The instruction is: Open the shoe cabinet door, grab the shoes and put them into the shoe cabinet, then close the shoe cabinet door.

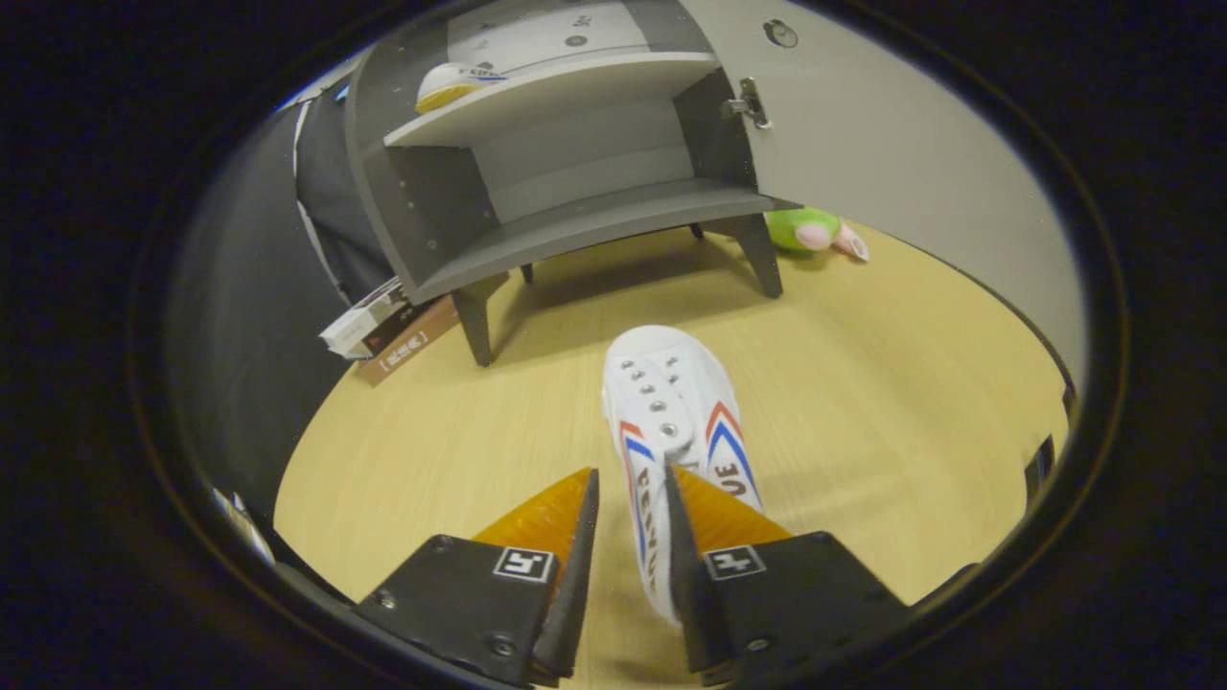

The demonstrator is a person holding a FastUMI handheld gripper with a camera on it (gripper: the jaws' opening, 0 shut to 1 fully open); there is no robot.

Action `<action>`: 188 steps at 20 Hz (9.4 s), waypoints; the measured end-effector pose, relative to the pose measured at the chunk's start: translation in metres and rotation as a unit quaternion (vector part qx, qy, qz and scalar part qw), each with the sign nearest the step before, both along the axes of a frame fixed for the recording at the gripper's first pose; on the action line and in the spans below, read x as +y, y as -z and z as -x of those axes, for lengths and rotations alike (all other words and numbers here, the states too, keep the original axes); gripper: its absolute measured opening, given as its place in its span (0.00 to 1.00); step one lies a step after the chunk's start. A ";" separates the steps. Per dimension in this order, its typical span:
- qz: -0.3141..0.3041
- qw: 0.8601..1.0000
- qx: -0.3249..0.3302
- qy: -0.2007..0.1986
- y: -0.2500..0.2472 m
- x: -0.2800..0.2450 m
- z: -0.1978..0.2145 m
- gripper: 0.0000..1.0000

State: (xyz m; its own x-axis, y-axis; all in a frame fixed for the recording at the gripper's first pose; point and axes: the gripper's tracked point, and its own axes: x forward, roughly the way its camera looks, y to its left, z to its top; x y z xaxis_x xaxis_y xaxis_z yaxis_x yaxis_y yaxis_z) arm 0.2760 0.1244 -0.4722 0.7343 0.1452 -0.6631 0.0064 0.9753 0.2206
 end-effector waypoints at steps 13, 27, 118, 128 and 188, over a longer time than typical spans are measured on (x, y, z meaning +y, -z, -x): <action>-0.014 0.998 -0.064 -0.007 -0.004 -0.006 -0.006 0.04; -0.002 0.985 -0.165 -0.048 -0.152 0.009 0.032 0.04; 0.127 0.919 -0.369 -0.058 -0.623 -0.012 0.158 1.00; 0.088 0.948 -0.304 -0.018 -0.624 -0.129 0.187 1.00; 0.099 0.937 -0.334 0.017 -0.485 -0.001 0.031 1.00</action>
